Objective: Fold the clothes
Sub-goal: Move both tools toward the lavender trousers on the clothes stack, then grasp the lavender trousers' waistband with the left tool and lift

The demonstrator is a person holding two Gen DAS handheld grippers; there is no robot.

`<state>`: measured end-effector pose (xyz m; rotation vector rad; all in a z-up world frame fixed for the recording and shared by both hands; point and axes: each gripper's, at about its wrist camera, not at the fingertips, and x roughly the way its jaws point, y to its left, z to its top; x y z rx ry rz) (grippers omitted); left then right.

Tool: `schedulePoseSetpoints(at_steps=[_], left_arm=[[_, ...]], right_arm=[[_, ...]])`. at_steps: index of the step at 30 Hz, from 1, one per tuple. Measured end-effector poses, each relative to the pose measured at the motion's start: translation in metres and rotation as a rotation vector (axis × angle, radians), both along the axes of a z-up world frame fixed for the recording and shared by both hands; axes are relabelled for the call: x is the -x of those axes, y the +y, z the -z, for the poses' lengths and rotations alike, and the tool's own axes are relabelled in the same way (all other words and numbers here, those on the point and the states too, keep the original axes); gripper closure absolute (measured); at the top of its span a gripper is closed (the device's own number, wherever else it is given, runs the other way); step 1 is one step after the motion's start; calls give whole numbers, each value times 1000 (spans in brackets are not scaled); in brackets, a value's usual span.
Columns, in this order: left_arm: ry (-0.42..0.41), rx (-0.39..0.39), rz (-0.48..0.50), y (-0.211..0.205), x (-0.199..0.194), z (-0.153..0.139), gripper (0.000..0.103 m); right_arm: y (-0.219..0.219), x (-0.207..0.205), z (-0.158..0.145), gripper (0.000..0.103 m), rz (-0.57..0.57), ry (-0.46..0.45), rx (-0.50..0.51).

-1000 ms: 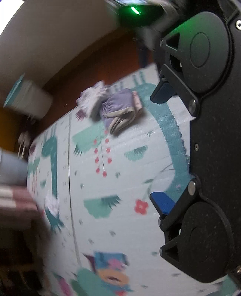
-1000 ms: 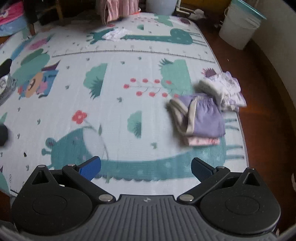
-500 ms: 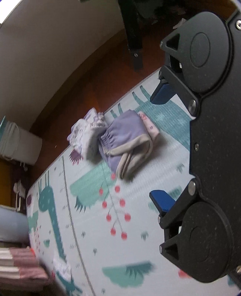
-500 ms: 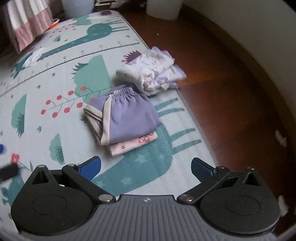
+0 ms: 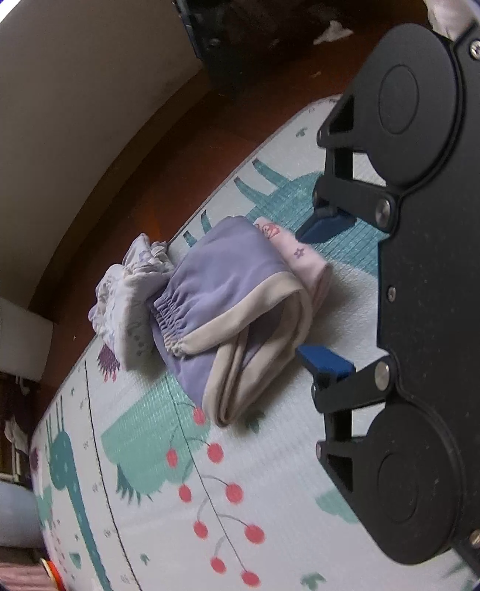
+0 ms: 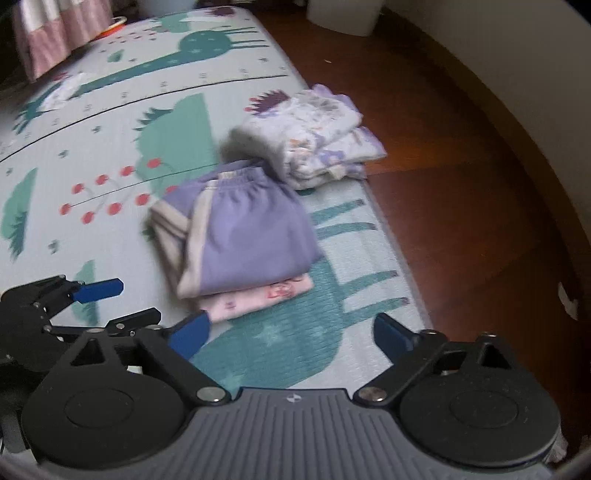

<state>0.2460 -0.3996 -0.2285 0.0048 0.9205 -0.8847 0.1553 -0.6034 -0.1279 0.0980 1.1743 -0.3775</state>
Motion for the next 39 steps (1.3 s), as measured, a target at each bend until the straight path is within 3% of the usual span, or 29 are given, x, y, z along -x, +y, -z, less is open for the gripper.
schedulePoseSetpoints(at_steps=[4,8,9,10,12,13,20,23,28,30,34,39], left_arm=[[2,18,-14,-17,-4,16,45],[-33,-24,9,-42,-4,27,49],[-33,-30,8,-47,-5,28,52],[-39,-31,12,-48,-6,23,70],[-75,-17,19,-40,-3,-1,95],[-94,-11,22,-36,-1,-12,98],[-220,37,45,-8,8,-95,100],[-275,57,55,3,12,-131,101],[-419,53,58,59,36,-223,101],[-461,20,63,86,50,-254,101],[-464,-51,79,142,83,-299,101],[-488,-148,45,214,129,-329,101]], right_arm=[[-3,0,8,18,23,31,7],[-2,1,6,18,20,23,-17],[-1,1,5,18,20,18,-26],[-1,1,4,18,20,13,-35],[-1,2,2,18,23,3,-55],[-3,3,-1,18,35,-6,-69],[-23,19,-31,18,137,-104,-43],[-27,26,-48,18,186,-168,-80],[-16,29,-78,18,214,-253,-138],[-5,29,-91,18,204,-285,-169],[35,22,-115,17,123,-333,-215],[94,14,-146,17,-28,-373,-233]])
